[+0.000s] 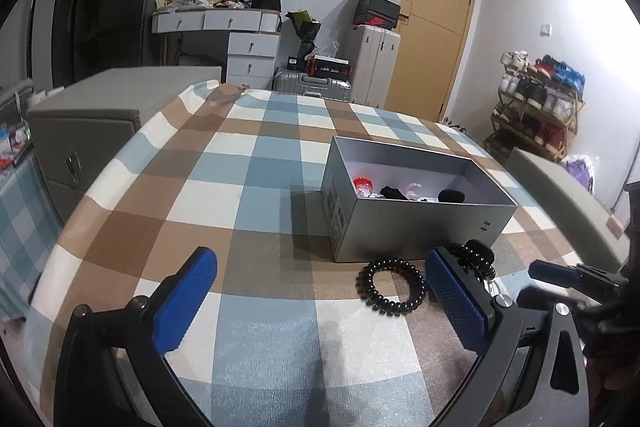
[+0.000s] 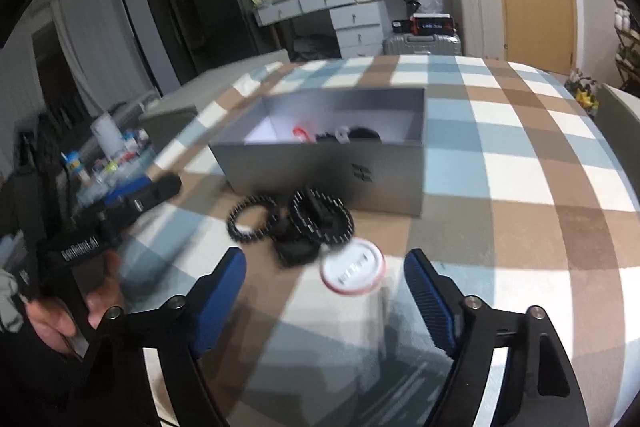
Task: Organize jewelry
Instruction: 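Lower the right gripper onto the black hair ties and close it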
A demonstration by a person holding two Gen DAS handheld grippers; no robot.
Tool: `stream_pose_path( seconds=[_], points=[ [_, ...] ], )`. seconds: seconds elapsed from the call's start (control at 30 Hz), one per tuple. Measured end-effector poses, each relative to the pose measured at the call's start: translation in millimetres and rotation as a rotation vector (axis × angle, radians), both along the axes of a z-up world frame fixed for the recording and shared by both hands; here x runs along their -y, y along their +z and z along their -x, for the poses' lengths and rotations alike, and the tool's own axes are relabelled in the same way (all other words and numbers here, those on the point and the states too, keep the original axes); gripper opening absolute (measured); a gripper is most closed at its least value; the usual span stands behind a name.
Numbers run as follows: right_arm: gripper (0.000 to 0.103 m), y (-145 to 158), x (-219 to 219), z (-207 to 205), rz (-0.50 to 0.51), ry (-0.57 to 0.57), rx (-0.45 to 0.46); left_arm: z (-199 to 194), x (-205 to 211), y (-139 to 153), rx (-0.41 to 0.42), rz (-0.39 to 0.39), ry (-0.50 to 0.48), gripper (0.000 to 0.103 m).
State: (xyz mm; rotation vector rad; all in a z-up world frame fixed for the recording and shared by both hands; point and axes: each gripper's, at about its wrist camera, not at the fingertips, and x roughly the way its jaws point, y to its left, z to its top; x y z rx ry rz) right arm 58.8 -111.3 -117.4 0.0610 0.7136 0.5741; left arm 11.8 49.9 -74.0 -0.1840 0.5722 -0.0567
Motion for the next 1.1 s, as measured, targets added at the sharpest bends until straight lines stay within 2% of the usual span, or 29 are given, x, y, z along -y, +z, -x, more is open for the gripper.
stream_pose_path(
  seconds=[0.13, 0.27, 0.53, 0.6, 0.7, 0.9, 1.03, 1.1],
  points=[
    [0.075, 8, -6, -9, -0.04, 0.011, 0.003, -2, -4, -2, -0.018, 0.036, -0.002, 0.101],
    [0.068, 7, -18, -18, -0.038, 0.029, -0.011, -3, -7, -4, -0.026, 0.054, -0.008, 0.101],
    [0.03, -9, -23, -27, -0.007, -0.021, -0.086, -5, -11, -6, -0.048, 0.087, -0.014, 0.101],
    [0.027, -10, -21, -25, -0.011, -0.031, -0.088, -6, -12, -7, -0.057, 0.094, -0.013, 0.101],
    [0.016, -8, -19, -22, -0.005, -0.031, -0.087, -7, -14, -8, -0.07, 0.108, -0.009, 0.101],
    [0.011, -2, -13, -12, -0.02, -0.028, -0.073, -8, -19, -10, -0.091, 0.14, -0.004, 0.101],
    [0.011, 3, -5, -7, -0.076, -0.028, -0.086, -8, -20, -11, -0.103, 0.152, -0.004, 0.101],
    [0.011, 3, 3, -6, -0.134, -0.02, -0.122, -8, -21, -11, -0.104, 0.156, -0.004, 0.101]
  ],
)
